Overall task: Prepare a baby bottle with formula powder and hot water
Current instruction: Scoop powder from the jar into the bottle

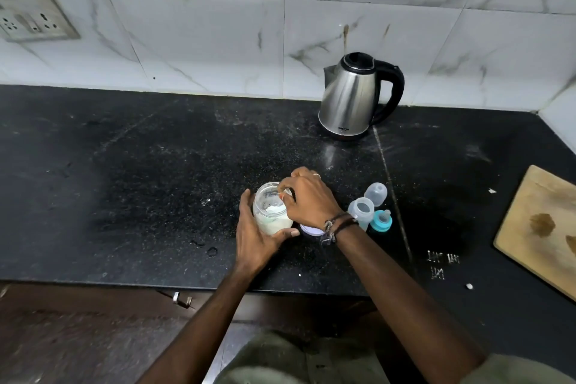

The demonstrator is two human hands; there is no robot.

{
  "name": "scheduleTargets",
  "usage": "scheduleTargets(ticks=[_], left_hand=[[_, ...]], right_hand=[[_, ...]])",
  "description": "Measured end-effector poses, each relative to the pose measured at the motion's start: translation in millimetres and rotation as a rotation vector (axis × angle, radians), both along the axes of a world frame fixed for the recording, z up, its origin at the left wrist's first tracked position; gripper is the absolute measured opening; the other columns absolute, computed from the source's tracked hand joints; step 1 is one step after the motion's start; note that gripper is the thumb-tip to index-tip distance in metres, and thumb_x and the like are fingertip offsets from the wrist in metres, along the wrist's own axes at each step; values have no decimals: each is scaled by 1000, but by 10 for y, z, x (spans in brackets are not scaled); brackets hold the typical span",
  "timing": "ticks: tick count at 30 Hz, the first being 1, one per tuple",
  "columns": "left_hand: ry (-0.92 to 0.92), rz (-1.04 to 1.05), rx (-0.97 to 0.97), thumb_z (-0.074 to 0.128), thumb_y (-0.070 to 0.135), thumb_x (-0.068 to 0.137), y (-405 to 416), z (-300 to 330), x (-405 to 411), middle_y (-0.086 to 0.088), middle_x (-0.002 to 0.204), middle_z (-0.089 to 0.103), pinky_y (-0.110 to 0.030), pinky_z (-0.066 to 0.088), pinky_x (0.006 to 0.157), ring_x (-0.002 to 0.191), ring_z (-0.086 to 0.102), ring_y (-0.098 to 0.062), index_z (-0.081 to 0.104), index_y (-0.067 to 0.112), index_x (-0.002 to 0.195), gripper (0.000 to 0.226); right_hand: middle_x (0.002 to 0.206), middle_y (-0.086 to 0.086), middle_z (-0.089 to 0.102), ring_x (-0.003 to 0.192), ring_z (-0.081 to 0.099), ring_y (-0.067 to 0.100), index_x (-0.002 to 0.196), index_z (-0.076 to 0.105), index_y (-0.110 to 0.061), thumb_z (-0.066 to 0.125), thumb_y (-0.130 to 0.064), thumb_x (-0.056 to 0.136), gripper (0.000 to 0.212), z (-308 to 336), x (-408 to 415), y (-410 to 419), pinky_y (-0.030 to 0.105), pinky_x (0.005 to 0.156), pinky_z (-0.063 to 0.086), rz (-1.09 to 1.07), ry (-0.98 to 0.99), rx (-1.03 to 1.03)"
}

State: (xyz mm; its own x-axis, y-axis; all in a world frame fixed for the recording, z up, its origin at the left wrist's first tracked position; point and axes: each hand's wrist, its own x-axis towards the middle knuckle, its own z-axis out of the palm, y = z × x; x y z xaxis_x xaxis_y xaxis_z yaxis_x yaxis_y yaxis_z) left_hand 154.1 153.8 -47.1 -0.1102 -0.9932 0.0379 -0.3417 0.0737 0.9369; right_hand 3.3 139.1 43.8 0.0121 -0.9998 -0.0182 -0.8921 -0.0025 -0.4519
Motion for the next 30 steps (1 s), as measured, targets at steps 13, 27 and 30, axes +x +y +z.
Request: scheduleTargets(ticks=[13,27,30], left_hand=[[2,39,-44,89,57,58,13,77,36,13,128,65,-36,57,96,114,65,-1,48,31,137,92],[-115,-10,-131,82,63,66,43,42,-19,0,142,58,-36,52,103,127,58,-16,44,17,147,101],[-98,1,-150,89,53,65,19,22,5,0,143,58,-41,52,105,128,59,-16,45,16,146,99]], right_hand=[[134,12,51,124,49,31,126,58,-19,66,-31,85,43,187,372,-403,46,95,44,142,586,309],[119,12,63,110,61,33,111,60,-12,66,-15,84,28,245,203,-215,37,75,44,214,508,275],[109,10,64,103,62,32,91,60,-15,66,-11,80,13,272,171,-157,34,68,43,230,431,207]])
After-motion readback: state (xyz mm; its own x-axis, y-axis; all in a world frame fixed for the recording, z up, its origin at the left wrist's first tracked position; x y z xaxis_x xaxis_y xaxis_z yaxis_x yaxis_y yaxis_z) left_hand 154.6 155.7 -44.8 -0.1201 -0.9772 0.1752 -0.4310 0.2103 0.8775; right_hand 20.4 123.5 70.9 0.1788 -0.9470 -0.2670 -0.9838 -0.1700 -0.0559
